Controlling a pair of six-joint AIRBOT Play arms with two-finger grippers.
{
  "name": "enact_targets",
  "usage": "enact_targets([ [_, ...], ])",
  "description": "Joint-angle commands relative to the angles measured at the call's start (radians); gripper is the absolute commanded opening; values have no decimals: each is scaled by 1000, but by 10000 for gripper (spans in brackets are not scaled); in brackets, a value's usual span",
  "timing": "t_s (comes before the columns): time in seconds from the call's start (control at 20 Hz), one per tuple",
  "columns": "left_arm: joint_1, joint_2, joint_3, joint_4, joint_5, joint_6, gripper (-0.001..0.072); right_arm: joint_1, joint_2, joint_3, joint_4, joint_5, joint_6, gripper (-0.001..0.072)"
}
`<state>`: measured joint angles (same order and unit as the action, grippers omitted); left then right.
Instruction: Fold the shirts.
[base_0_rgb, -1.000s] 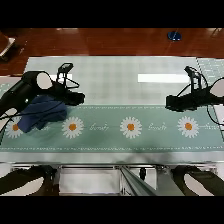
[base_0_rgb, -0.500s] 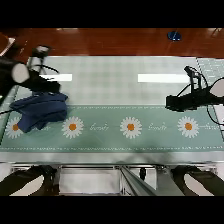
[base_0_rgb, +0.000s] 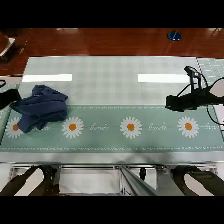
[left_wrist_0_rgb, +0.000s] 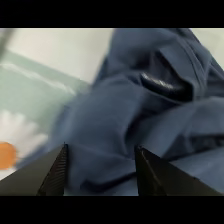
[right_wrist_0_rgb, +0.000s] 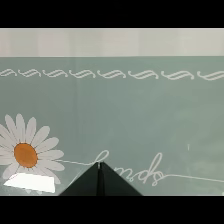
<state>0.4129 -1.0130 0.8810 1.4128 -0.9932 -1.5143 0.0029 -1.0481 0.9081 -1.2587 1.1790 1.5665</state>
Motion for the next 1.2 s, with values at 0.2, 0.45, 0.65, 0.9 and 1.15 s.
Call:
enact_targets([
  [0.2,-27,-274,-50,-214,-21,138,508,1,0,0,1,0,0,19],
  [0.45,-101,-360,-44,-170,-58,97,121,1,0,0,6,0,0,19],
  [0.65,-143,-278,23,-183,-73,116,25,1,0,0,23,-1,0,19],
  [0.9,-186,26,227,-291,15,115,25,1,1,0,53,-2,-5,19],
  [1.15,-236,223,458,-333,24,115,25,1,18,0,152,-5,-79,19],
])
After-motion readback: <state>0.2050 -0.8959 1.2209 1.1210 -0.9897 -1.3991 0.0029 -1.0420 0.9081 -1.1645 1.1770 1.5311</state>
